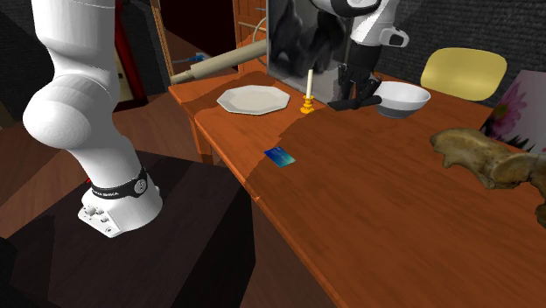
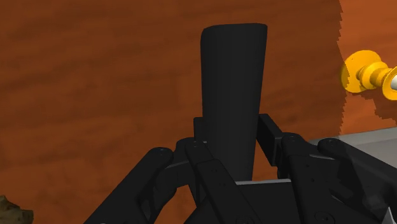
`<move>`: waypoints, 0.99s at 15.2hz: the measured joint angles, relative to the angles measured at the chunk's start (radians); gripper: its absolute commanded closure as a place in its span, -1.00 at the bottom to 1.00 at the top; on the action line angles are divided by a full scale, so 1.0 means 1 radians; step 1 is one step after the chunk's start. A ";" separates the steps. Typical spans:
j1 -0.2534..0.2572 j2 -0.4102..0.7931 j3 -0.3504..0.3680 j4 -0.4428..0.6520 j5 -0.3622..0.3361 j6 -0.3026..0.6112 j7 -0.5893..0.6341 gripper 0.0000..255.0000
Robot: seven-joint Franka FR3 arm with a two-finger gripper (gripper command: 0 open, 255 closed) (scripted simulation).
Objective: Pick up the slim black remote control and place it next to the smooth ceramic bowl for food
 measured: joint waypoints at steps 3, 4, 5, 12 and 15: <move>0.000 0.011 0.000 -0.028 0.001 0.039 -0.004 1.00; -0.001 0.016 0.000 -0.032 0.002 0.048 -0.005 1.00; 0.000 0.019 0.000 -0.042 0.002 0.060 -0.005 1.00; 0.000 0.056 0.001 -0.085 0.005 0.140 -0.012 1.00; -0.001 0.070 0.001 -0.097 0.006 0.166 -0.015 1.00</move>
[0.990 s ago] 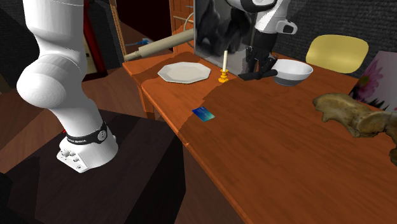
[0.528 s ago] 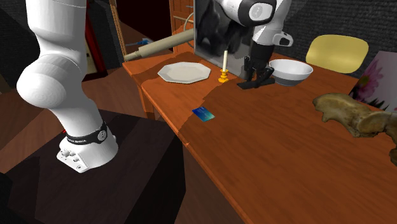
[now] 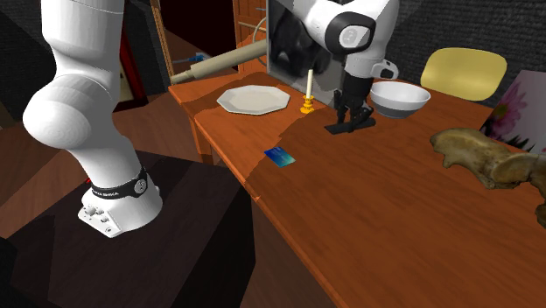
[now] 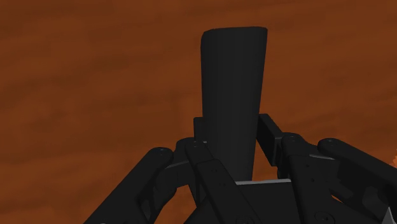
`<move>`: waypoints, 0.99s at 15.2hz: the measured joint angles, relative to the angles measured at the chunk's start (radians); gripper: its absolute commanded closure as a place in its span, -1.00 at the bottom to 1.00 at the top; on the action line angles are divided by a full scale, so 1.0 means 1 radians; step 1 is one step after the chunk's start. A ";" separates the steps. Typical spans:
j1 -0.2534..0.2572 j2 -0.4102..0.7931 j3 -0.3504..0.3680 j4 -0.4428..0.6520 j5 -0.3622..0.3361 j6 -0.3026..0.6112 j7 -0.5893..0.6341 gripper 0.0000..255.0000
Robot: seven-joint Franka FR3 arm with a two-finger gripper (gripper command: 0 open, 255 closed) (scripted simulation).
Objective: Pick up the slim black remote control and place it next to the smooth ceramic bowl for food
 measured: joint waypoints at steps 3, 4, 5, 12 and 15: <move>0.001 0.005 0.000 0.000 0.000 0.006 0.001 1.00; 0.001 0.005 0.001 0.000 0.000 0.006 0.001 1.00; 0.001 0.006 0.001 0.000 0.000 0.007 0.001 1.00; 0.001 0.006 0.001 0.000 0.000 0.007 0.001 -1.00; -0.002 -0.021 -0.001 0.032 -0.002 -0.052 0.002 -1.00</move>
